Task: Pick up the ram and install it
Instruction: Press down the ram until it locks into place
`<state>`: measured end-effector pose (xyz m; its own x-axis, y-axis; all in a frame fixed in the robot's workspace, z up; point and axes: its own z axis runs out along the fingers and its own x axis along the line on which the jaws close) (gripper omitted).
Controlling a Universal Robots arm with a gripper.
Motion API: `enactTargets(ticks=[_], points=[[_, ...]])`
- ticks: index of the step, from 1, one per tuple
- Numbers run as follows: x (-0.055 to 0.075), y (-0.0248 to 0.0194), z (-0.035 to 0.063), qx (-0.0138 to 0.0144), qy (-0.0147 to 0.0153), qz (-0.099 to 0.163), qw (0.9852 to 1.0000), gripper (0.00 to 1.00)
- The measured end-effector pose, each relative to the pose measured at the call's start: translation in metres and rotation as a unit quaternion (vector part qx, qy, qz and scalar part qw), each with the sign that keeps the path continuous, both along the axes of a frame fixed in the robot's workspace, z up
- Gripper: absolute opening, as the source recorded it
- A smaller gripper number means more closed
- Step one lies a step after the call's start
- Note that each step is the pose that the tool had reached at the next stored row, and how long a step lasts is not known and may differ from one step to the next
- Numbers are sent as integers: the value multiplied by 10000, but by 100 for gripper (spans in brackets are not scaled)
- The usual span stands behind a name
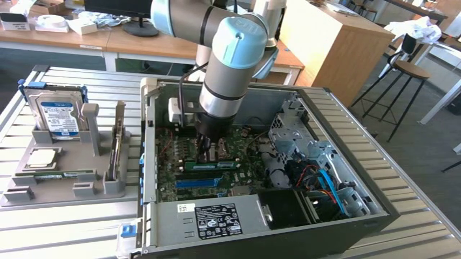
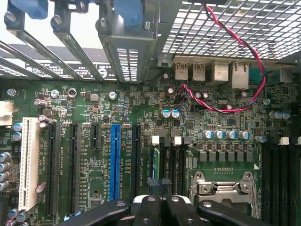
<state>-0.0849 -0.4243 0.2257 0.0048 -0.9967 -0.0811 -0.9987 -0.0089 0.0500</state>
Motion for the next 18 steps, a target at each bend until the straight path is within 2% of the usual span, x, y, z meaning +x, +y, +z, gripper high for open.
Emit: enactTargets(ticks=[18], points=[[-8,-2,-24,0,-8,0,10000,10]])
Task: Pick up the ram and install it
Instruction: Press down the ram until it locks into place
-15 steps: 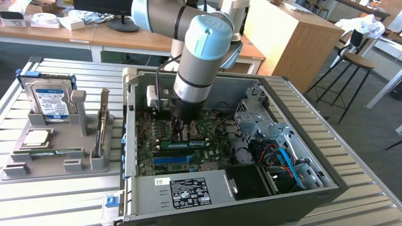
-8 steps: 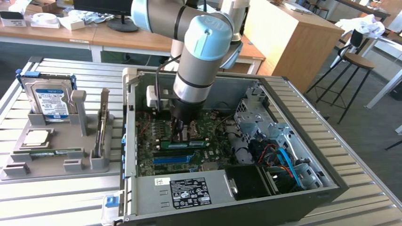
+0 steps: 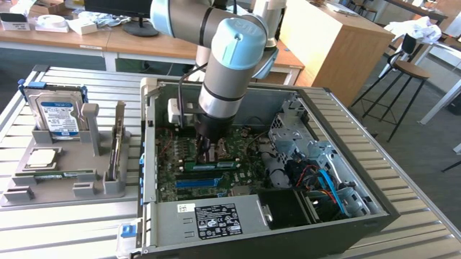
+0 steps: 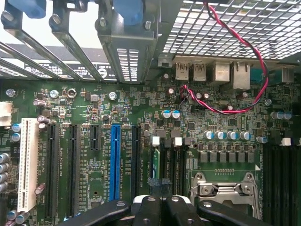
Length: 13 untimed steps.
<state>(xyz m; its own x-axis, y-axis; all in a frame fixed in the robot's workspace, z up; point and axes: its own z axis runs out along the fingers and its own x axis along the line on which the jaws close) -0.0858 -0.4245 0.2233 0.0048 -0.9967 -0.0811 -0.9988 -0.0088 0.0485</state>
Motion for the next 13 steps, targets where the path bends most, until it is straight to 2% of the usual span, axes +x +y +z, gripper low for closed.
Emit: enactTargets(ticks=[13], points=[[-2,0,-14,0,-9,0,10000,10]])
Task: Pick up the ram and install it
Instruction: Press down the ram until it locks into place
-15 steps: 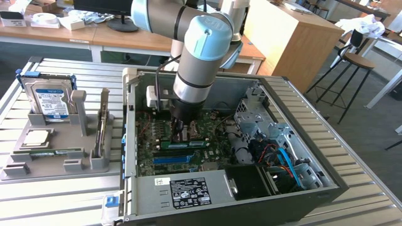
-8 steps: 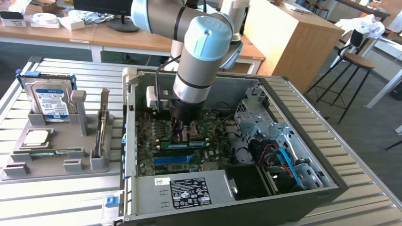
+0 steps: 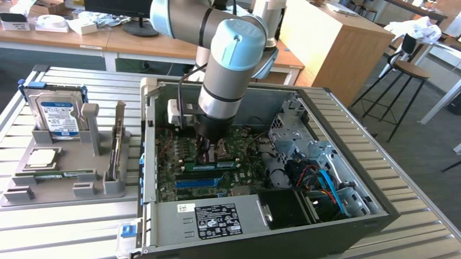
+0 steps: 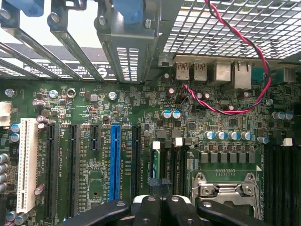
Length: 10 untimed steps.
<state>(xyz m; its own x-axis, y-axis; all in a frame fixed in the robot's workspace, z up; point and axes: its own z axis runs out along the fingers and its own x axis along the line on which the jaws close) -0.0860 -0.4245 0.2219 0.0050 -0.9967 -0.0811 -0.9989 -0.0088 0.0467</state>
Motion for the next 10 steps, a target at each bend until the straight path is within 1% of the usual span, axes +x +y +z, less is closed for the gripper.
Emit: enactTargets(ticks=[8,10], points=[[0,0,-6,0,-1,0,10000,10],[2,3,24,11,-9,0,10000,10]])
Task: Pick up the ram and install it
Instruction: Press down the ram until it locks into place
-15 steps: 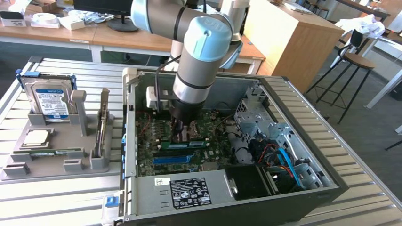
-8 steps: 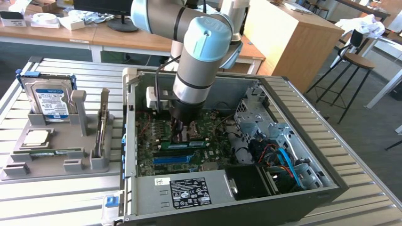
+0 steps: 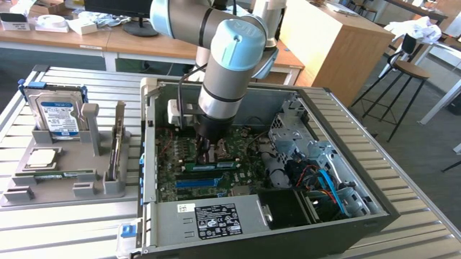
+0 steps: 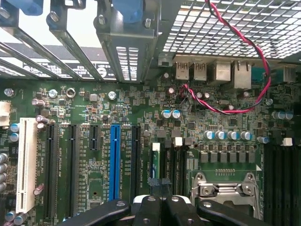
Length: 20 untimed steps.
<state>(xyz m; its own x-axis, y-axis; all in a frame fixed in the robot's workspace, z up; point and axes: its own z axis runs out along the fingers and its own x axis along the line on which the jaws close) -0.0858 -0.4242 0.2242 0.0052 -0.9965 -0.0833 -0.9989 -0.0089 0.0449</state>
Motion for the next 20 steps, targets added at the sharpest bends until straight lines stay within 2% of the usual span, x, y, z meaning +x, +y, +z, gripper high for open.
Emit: enactTargets(ticks=[2,20], points=[[-2,-3,75,-10,7,0,10000,10],[-2,-3,718,-11,8,0,10000,10]])
